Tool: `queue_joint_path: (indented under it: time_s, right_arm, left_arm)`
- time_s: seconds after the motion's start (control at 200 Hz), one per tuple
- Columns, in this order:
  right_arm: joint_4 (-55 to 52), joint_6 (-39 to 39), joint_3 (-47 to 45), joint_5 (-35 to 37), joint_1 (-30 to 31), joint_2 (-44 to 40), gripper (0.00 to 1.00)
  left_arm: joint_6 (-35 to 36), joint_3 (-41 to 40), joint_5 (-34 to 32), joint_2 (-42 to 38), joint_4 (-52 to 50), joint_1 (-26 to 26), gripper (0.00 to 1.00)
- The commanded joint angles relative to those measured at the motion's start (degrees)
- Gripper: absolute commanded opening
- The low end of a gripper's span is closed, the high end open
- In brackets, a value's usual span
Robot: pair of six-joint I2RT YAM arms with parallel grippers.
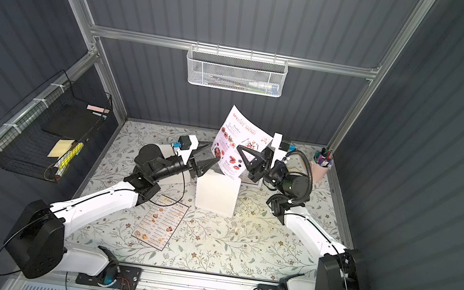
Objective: Insert the menus into the narrow rack
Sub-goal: Insert the menu into the narrow rack.
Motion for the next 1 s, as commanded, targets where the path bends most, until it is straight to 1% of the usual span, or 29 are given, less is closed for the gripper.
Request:
queue_joint_path:
  time_s: [0.0, 0.045, 0.205, 0.425, 0.51, 0.61, 0.65, 0.865, 0.991]
  right_arm:
    - [3.4, 0.7, 0.2, -1.4, 0.2, 0.2, 0.00]
    - [3.6, 0.5, 0.1, -1.5, 0.3, 0.0, 0.00]
    - [3.9, 0.5, 0.0, -1.6, 0.3, 0.1, 0.00]
    - [4.7, 1.9, 2.4, -1.8, 0.3, 3.4, 0.00]
    - [5.1, 2.8, 3.5, -2.2, 0.4, 4.9, 0.00]
    - [5.1, 2.3, 3.8, -1.8, 0.7, 5.6, 0.00]
    - [5.1, 2.2, 3.9, -1.6, 0.7, 5.9, 0.00]
    - [4.6, 0.6, 3.4, -0.5, 0.6, 6.0, 0.00]
    - [5.1, 0.5, 3.0, -0.6, 0.6, 6.4, 0.00]
  left_arm:
    - [-1.1, -0.8, 2.0, -0.6, 1.3, 1.0, 0.74]
    - [-1.1, -1.0, 2.5, -0.6, 1.5, 1.2, 0.76]
    - [-1.1, -1.9, 4.7, -1.3, 2.5, 1.5, 0.75]
    - [0.9, -3.5, 10.5, -3.7, 4.0, 1.5, 0.67]
    - [0.9, -3.3, 11.2, -3.9, 4.0, 1.5, 0.67]
    - [1.0, -3.0, 11.2, -3.8, 3.6, 1.5, 0.62]
    - [1.0, -3.1, 11.0, -3.7, 3.6, 1.5, 0.58]
    - [0.4, -3.1, 8.7, -3.1, 3.4, 1.5, 0.29]
    - [0.1, -3.1, 7.4, -2.7, 3.6, 1.5, 0.20]
